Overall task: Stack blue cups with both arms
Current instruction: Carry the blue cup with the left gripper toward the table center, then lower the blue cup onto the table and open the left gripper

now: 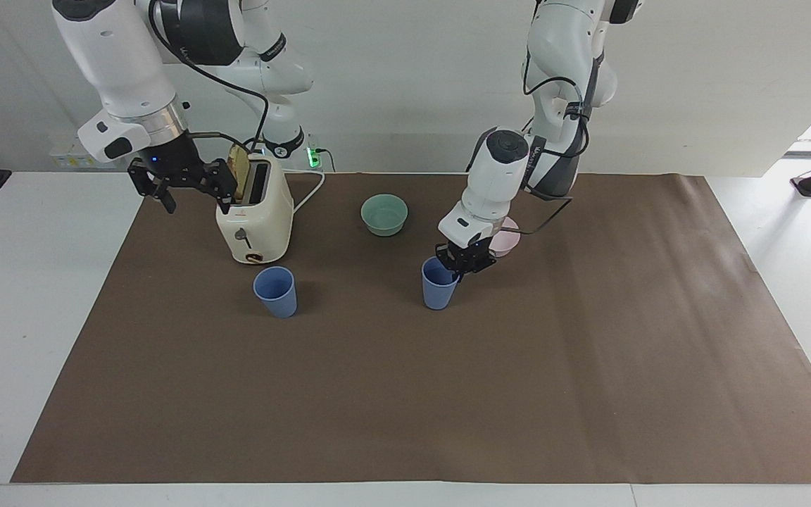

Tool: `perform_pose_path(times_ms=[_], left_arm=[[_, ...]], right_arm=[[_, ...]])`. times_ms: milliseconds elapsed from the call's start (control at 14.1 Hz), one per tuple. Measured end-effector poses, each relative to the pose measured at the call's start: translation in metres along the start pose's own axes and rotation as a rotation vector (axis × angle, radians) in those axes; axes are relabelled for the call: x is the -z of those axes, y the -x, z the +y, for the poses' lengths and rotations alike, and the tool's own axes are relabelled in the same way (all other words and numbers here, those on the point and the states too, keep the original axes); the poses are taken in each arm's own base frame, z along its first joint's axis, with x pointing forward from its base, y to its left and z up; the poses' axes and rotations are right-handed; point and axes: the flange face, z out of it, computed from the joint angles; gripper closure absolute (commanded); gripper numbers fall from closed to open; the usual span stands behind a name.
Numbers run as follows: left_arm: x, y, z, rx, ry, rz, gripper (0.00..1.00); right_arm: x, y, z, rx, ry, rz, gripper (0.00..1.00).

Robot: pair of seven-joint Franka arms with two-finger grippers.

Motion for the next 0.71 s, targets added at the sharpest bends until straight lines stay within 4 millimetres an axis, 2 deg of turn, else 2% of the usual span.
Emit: perform_pose_path(times_ms=[71, 424, 707], left_arm=[[-0.001, 0.0, -0.001, 0.002, -0.002, -0.001, 0.0], [0.006, -0.012, -0.01, 0.022, -0.001, 0.018, 0.0], [0.026, -0.029, -0.035, 0.056, -0.002, 0.035, 0.0]], right_arm=[[0.0, 0.0, 0.0, 0.0, 0.0, 0.001, 0.0], [0.0, 0.0, 0.0, 0.0, 0.0, 0.002, 0.0], [0.0, 0.0, 0.0, 0.0, 0.0, 0.002, 0.0]])
